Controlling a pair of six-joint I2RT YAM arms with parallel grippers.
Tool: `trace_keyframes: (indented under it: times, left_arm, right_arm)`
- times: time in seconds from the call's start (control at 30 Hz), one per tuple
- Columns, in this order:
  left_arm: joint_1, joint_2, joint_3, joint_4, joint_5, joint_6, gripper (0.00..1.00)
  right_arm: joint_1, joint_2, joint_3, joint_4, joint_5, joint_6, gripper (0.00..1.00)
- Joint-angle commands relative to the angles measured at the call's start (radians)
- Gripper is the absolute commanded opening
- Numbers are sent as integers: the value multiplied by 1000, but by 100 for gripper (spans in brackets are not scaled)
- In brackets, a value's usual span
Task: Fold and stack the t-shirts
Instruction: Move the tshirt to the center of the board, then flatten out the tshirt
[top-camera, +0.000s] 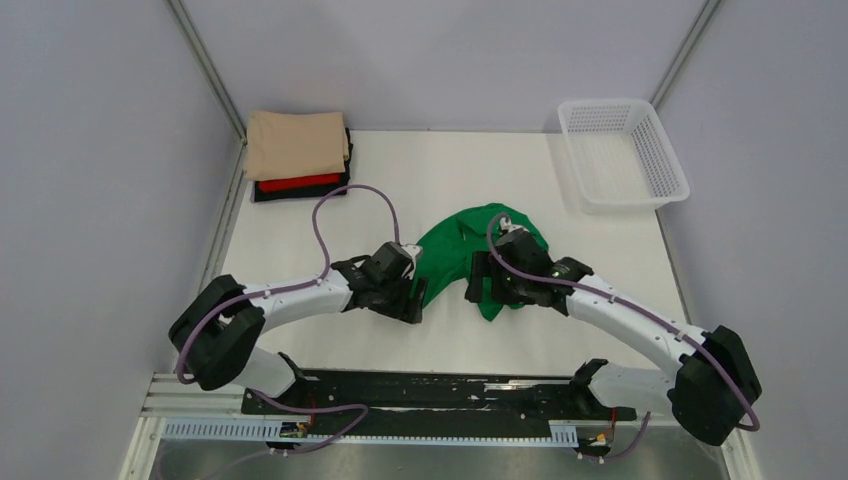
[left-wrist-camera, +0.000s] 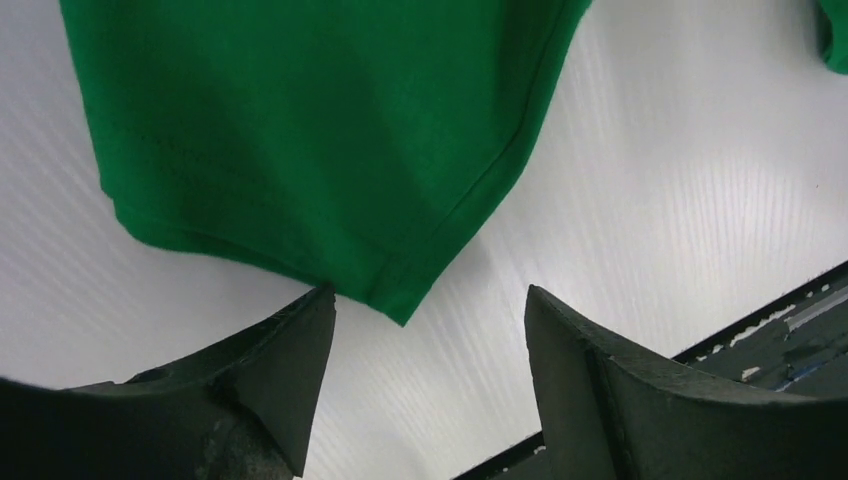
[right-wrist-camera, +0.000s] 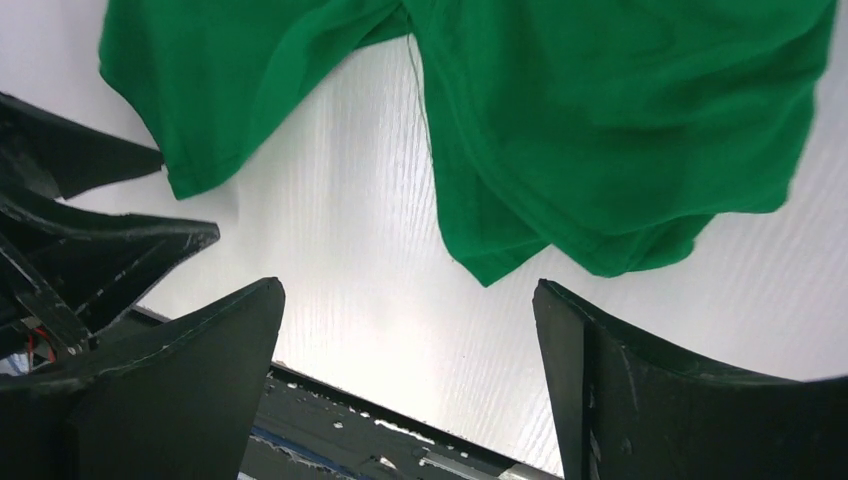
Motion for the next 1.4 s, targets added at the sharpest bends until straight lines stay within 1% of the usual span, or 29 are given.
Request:
trace_keyframes:
  times: [0.0, 0.07, 0.1, 0.13, 0.17, 0.27, 0.3, 0.33, 0.37, 0.43, 0.5, 0.63, 0.83, 0.9, 0.93, 1.0, 1.07, 1.1, 1.13, 1.23, 1.37]
  left_arm:
    - [-10, 79, 43, 56, -71, -1, 72]
    - [-10, 119, 52, 65, -82, 2, 66]
    - [-10, 138, 56, 67, -79, 3, 60]
    - [-12, 154, 57, 70, -74, 4, 57]
    - [-14, 159, 56, 75, -74, 3, 50]
    - [-19, 175, 54, 72, -100, -5, 38]
    - [-19, 177, 55, 66, -127, -10, 29]
    - [-19, 180, 57, 62, -140, -16, 23]
    - [-19, 180, 61, 53, -164, -20, 8]
    - [-19, 168, 64, 41, -194, -38, 0]
    - [-19, 143, 59, 36, -213, -57, 0]
    - [-18, 56, 39, 29, -241, -72, 0]
    - [-19, -38, 6, 22, -271, -91, 0]
    - [-19, -61, 0, 23, -276, -101, 0]
    - [-19, -69, -2, 23, -277, -103, 0]
    - [-19, -95, -4, 19, -283, -110, 0]
    - [-18, -128, 2, 6, -308, -111, 0]
    - [-17, -155, 6, 0, -322, -111, 0]
    - [-16, -169, 18, -12, -358, -109, 0]
    - [8, -230, 51, -35, -423, -74, 0]
    - [120, -252, 109, -12, -451, -9, 0]
  right_arm:
    - [63, 64, 26, 20, 41, 58, 94]
    - [72, 78, 25, 27, 46, 80, 94]
    - [73, 81, 21, 28, 48, 94, 94]
    - [74, 83, 17, 29, 51, 108, 94]
    - [73, 85, 12, 31, 50, 117, 93]
    - [79, 106, 3, 35, 61, 138, 92]
    - [82, 119, 1, 36, 63, 144, 91]
    - [85, 135, 1, 38, 66, 151, 90]
    - [89, 152, 2, 37, 66, 158, 88]
    - [97, 187, 5, 45, 64, 165, 86]
    - [102, 216, 8, 57, 62, 161, 82]
    - [103, 276, 6, 65, 122, 172, 74]
    - [103, 381, 2, 67, 205, 197, 69]
    - [102, 405, 4, 65, 232, 219, 63]
    - [103, 409, 4, 67, 246, 229, 57]
    - [103, 400, 7, 60, 275, 238, 32]
    - [100, 362, 14, 48, 291, 231, 12]
    - [96, 334, 17, 40, 299, 221, 5]
    - [89, 299, 20, 30, 305, 211, 1]
    - [27, 186, 15, -3, 302, 178, 0]
    - [-104, 42, -2, -11, 270, 76, 0]
